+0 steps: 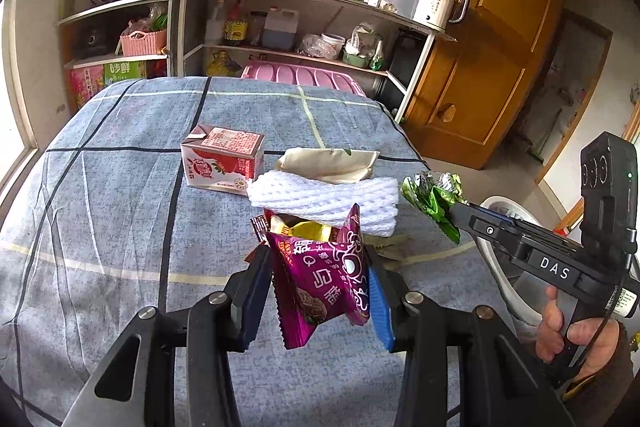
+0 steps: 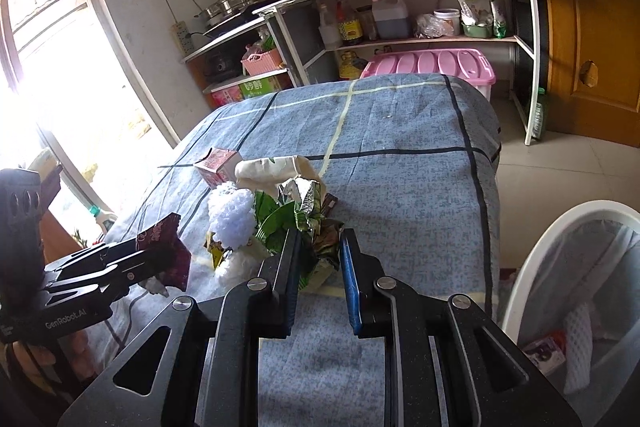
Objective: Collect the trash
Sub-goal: 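Carry both wrappers over the white bin and open both grippers to drop them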
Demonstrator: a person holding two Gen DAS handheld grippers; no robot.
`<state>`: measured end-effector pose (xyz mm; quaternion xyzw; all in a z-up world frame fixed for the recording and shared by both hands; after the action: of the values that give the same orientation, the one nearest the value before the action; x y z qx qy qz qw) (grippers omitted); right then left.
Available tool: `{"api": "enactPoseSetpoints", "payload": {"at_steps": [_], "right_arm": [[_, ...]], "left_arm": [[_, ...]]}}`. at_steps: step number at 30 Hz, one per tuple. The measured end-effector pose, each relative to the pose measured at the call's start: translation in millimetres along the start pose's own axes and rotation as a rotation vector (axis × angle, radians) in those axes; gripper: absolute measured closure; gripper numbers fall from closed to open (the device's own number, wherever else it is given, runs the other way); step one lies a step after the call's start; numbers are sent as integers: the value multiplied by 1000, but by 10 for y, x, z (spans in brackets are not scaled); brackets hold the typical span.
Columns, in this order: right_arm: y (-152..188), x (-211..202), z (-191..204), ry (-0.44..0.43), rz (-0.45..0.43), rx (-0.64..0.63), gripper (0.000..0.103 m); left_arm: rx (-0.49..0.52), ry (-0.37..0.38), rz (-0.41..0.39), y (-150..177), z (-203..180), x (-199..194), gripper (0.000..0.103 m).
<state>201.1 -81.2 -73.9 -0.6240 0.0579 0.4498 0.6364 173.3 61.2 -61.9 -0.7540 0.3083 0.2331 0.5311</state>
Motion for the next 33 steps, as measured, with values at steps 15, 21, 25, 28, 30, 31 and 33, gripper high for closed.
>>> {"api": "enactPoseSetpoints", "payload": {"at_steps": [15,21,25,28,30,31,33], "right_arm": [[94,-769,-422,116,-94,59,83],[221,-1094,-777,193,-113,103,82],[351,-1331,-1053,262,-112,125,82],[460,-1459,-1265,307,-103,152,82],[525,-1533,-1395,333,-101,169,82],[565,-1569,-1463,352,-95,172,82],[637,-1627,-1585,379,-83,178,82]], "left_arm": [[136,110,9,-3,-876,-8,58],[203,175,36,69,-1386,90,58],[249,214,58,155,-1754,200,58],[272,247,86,241,-1992,312,58],[289,260,106,303,-2165,393,58],[303,268,109,332,-2246,418,57],[331,280,133,410,-2418,506,57]]}}
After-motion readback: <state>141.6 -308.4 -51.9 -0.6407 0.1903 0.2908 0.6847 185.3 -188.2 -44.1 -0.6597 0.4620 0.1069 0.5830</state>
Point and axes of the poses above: each gripper's, at about its wrist camera, not at the fingertips, and x roughly the way its jaws point, z to its left, y to its underside, the point moved 10 cm from there along x, roughly the way its jaws point, and after that the axes turned 8 degrees about -x, right-handed, at the moved point
